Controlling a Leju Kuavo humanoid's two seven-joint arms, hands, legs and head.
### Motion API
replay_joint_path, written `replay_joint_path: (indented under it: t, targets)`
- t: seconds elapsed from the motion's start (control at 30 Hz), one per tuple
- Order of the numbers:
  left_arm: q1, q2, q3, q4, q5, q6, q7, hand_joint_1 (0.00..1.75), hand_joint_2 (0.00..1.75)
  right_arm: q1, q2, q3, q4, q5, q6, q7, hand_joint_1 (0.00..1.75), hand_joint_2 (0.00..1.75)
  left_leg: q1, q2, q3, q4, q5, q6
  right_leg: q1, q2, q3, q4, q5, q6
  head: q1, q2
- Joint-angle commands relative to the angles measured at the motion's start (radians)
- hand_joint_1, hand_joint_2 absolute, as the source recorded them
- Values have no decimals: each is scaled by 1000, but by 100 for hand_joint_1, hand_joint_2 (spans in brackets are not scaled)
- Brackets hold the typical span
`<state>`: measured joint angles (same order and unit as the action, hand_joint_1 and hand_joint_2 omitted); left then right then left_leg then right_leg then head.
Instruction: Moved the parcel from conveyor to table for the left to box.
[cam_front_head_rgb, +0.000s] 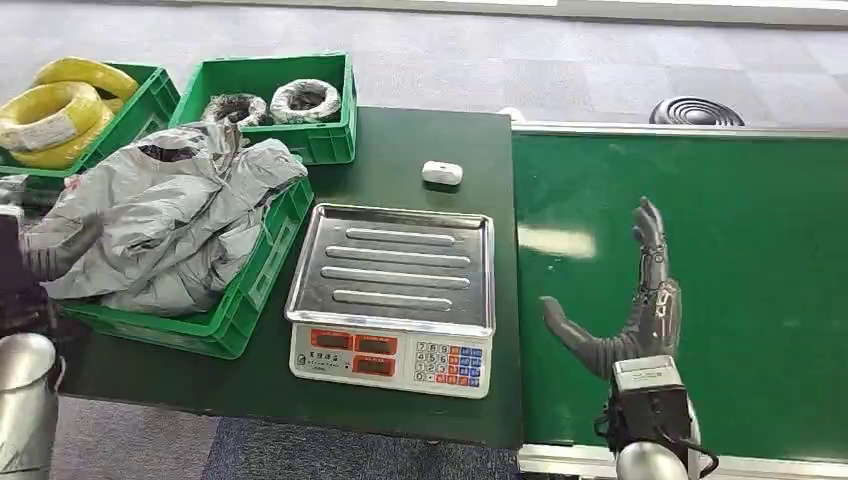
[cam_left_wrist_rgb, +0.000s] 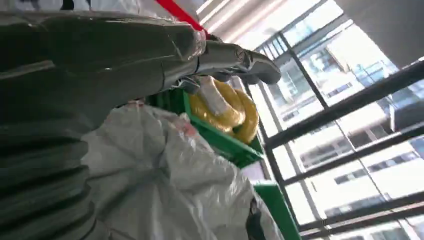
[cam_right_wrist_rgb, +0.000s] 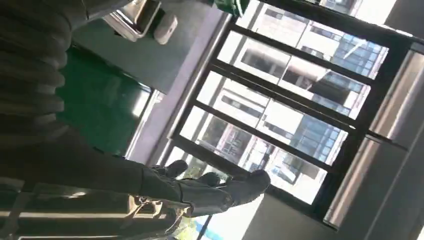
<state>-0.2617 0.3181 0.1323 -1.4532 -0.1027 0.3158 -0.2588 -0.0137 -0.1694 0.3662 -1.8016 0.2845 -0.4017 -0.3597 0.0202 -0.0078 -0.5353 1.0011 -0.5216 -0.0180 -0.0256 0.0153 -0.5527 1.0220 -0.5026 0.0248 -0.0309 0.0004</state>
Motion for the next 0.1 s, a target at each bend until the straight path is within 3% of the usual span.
replay_joint_path:
  t: [0.03,0.07,0.1]
  targets:
    - [521,-126,72,-455,191,-71,-193,0,175,135,-20,13,149,-244,134,7,0,175,-1,6,6,-6,-1,2,0,5,4,-6,1,-1,0,0]
    - [546,-133,64,-467,189,-67,-195,0,175,144,-23,11,151,-269,152,3,0,175,-1,7,8,-8,-1,2,0,5,5,-8,1,-2,0,0]
    - [585,-123,28,-476,181,-96,-168,0,175,166,-34,2,154,-456,291,8,0,175,-1,7,5,-5,-2,2,0,4,3,-5,0,-1,0,0]
